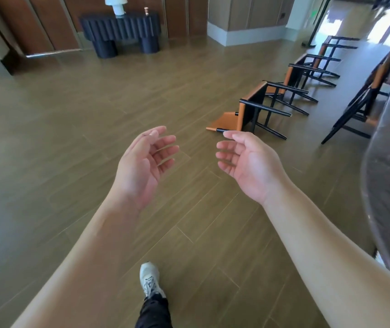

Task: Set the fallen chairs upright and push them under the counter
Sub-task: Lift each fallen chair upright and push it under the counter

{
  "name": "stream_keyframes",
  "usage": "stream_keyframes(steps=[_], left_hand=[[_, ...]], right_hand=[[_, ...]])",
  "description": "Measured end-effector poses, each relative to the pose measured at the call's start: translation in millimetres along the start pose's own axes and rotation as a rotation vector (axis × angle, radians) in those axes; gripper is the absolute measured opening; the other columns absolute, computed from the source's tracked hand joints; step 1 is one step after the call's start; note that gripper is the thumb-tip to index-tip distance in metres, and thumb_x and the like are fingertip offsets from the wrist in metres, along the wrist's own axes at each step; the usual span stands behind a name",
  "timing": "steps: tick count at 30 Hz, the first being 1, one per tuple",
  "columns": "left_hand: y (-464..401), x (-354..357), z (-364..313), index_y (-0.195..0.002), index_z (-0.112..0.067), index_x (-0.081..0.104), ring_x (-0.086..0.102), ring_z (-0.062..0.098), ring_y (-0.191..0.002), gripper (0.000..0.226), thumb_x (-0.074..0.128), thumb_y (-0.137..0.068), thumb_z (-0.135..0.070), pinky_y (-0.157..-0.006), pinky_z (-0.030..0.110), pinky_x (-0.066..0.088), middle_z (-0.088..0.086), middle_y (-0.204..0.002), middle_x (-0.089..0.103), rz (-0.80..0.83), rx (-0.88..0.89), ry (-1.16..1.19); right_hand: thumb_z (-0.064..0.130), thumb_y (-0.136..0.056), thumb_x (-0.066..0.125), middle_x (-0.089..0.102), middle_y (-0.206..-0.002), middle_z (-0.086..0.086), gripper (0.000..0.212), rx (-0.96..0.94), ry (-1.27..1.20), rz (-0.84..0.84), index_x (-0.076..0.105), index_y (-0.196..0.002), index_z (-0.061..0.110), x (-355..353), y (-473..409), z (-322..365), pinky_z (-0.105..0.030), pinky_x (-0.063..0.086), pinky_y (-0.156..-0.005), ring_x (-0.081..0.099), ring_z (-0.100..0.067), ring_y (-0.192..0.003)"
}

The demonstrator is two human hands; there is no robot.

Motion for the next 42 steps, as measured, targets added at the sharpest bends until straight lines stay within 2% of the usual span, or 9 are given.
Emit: stream_keyframes(steps=[11, 18, 26, 31, 42], left_hand=[[-233, -70, -49, -0.107, -0.023, 0.065, 0.068, 0.017, -0.089, 0.021, 0.045, -0.101, -0.024, -0.082, 0.033, 0.044, -0.004, -0.091, 0.072, 0.081, -0.093, 0.015], [-332, -85, -78, -0.105, -0.023, 0.066, 0.068, 0.016, -0.088, 0.018, 0.049, -0.1, -0.024, -0.083, 0.033, 0.044, -0.003, -0.094, 0.07, 0.112, -0.105, 0.013], [-423, -71, -54, -0.109, -0.022, 0.066, 0.067, 0.017, -0.092, 0.02, 0.048, -0.101, -0.024, -0.082, 0.032, 0.045, -0.002, -0.097, 0.07, 0.155, -0.143, -0.042], [-494, -54, -45, -0.107, -0.023, 0.067, 0.068, 0.016, -0.09, 0.019, 0.049, -0.101, -0.024, -0.079, 0.03, 0.046, -0.002, -0.096, 0.07, 0.105, -0.154, -0.085], [-683, 64, -42, -0.111, -0.021, 0.065, 0.067, 0.017, -0.089, 0.02, 0.048, -0.1, -0.024, -0.078, 0.032, 0.045, 0.0, -0.098, 0.07, 0.108, -0.112, -0.161]], right_hand=[[0.017, -0.097, 0.052, 0.066, -0.086, -0.004, 0.016, -0.021, 0.042, -0.101, 0.064, -0.107, 0.013, 132, -196, 2, -0.03, 0.051, -0.071, 0.063, -0.018, -0.077], [0.016, -0.097, 0.051, 0.066, -0.086, -0.004, 0.015, -0.042, 0.033, -0.104, 0.064, -0.104, 0.013, 183, -280, 9, -0.031, 0.05, -0.072, 0.063, -0.017, -0.074], [0.017, -0.096, 0.053, 0.066, -0.086, -0.004, 0.017, 0.007, -0.011, -0.121, 0.062, -0.109, 0.012, 175, -379, 4, -0.031, 0.051, -0.073, 0.064, -0.016, -0.075], [0.019, -0.096, 0.054, 0.066, -0.085, -0.003, 0.018, 0.036, -0.076, -0.105, 0.063, -0.11, 0.012, 159, -464, 12, -0.029, 0.051, -0.071, 0.064, -0.017, -0.074], [0.017, -0.096, 0.052, 0.067, -0.085, -0.005, 0.018, 0.031, -0.146, -0.057, 0.064, -0.108, 0.012, 96, -655, 104, -0.029, 0.05, -0.069, 0.063, -0.017, -0.072]])
Point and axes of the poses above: each hand's wrist, its own y-axis away from the middle knuckle, its own x-axis out of the palm, z = x × y, the point moved 5 cm from there along -y, towards the middle knuckle
